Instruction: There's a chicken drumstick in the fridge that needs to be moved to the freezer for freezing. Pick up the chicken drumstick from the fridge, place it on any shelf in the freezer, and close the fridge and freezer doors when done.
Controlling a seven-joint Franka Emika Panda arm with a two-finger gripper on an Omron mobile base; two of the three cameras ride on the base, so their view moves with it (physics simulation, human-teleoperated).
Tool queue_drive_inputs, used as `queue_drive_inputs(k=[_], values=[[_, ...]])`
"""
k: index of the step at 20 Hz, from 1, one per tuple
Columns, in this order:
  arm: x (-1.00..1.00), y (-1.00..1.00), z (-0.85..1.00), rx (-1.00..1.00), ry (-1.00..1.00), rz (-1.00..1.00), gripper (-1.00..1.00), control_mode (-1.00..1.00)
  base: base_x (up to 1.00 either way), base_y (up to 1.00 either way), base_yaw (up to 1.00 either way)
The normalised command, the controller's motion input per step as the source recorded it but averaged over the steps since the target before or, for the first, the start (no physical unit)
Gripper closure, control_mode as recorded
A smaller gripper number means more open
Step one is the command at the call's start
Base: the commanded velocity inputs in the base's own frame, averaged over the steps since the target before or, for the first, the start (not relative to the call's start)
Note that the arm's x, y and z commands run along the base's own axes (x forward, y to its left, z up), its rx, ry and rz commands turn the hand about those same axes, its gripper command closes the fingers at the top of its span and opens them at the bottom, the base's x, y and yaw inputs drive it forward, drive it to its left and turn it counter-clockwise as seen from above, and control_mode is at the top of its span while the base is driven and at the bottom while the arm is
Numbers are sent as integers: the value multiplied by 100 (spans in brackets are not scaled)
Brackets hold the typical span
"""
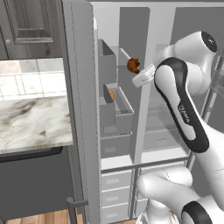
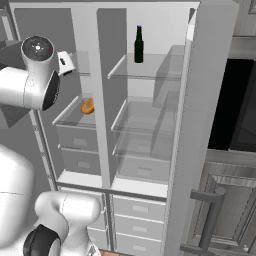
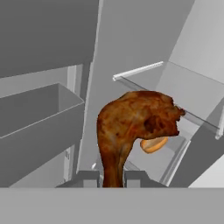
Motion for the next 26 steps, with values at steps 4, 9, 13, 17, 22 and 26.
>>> queue_drive_inputs(k=[4,9,13,17,22,26], values=[[61,7,0,-5,0,0,100,-100,0,0,0],[62,15,0,-6,0,0,100,-100,0,0,0],[56,13,0,-6,1,0,100,-100,0,0,0],[36,1,0,-3,0,0,100,-100,0,0,0],[31,0,-4,-1,0,1,100,-100,0,0,0],[45,9,-10,-4,1,0,100,-100,0,0,0]])
